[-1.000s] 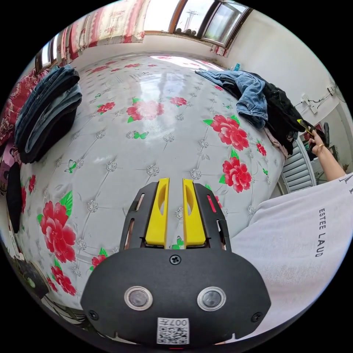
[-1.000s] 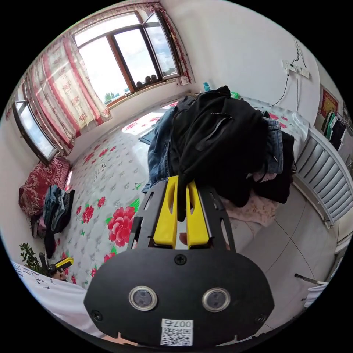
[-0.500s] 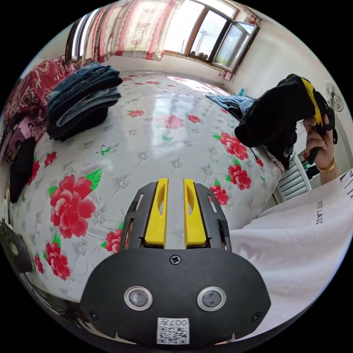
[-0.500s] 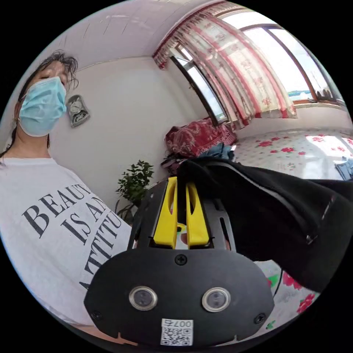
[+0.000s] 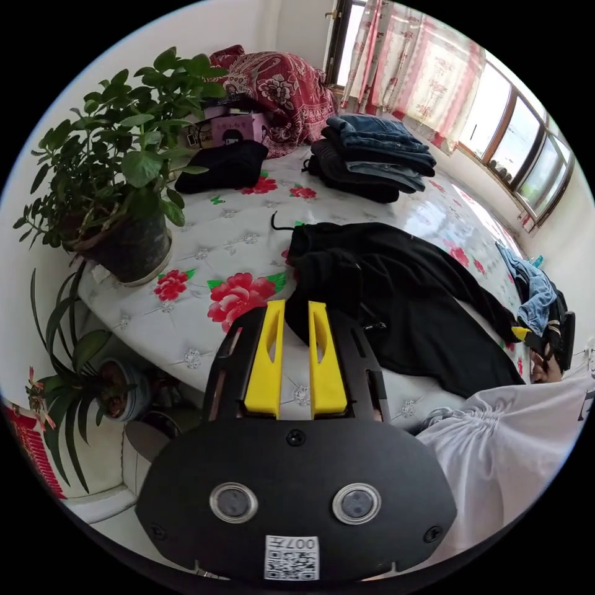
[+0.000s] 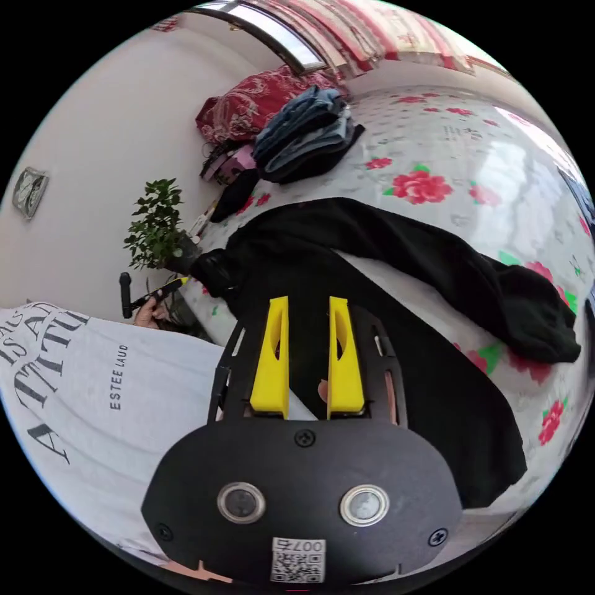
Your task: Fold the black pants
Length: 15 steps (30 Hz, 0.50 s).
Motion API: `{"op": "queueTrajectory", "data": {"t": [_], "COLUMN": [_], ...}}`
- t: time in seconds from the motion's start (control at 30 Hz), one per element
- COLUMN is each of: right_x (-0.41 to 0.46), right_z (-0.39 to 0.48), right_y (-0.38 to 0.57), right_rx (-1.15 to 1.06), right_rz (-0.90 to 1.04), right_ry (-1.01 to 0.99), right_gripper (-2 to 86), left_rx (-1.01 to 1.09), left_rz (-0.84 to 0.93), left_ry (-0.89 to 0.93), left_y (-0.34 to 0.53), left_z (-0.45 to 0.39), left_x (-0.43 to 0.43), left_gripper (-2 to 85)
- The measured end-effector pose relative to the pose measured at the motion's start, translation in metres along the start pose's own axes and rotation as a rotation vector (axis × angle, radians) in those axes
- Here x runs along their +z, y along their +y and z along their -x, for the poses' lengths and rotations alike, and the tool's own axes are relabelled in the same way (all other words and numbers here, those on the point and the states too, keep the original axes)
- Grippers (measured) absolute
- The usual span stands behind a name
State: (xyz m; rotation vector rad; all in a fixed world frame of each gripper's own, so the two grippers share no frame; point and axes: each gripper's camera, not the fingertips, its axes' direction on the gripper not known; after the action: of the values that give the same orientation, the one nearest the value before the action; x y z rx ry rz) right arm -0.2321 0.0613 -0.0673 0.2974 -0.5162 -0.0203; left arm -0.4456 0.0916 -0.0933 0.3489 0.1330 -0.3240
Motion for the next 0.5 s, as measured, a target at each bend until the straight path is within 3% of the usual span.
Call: {"op": "queueTrajectory", "data": {"t": [0.07, 0.27, 0.37, 0.5], "right_x": [-0.020, -0.054, -0.041, -0.027], "right_z": [-0.050, -0.135, -0.157, -0.155], "right_y": [0.042, 0.129, 0.138, 0.117], "right_rx": [0.205, 0.658, 0.734, 0.644], "right_rz": [0.022, 0.012, 0.043, 0.098], "right_ry": [0.248, 0.492, 0.478, 0.561], "right_gripper": [10.1, 13.1, 13.1, 11.0], "left_rx": [-0.037, -0.068, -0.195, -0.154], "left_rz": [-0.019, 0.024, 0.115, 0.087], "left_ry": [0.059, 0.107, 0.069, 0.175], "left_y": [0.003, -0.020, -0.041, -0.089], "left_z": [0.009, 0.005, 0.015, 0.000], "left_x": [-0.003, 0.039, 0.076, 0.078], "left_gripper": [8.4, 13.0, 6.6, 0.6]}}
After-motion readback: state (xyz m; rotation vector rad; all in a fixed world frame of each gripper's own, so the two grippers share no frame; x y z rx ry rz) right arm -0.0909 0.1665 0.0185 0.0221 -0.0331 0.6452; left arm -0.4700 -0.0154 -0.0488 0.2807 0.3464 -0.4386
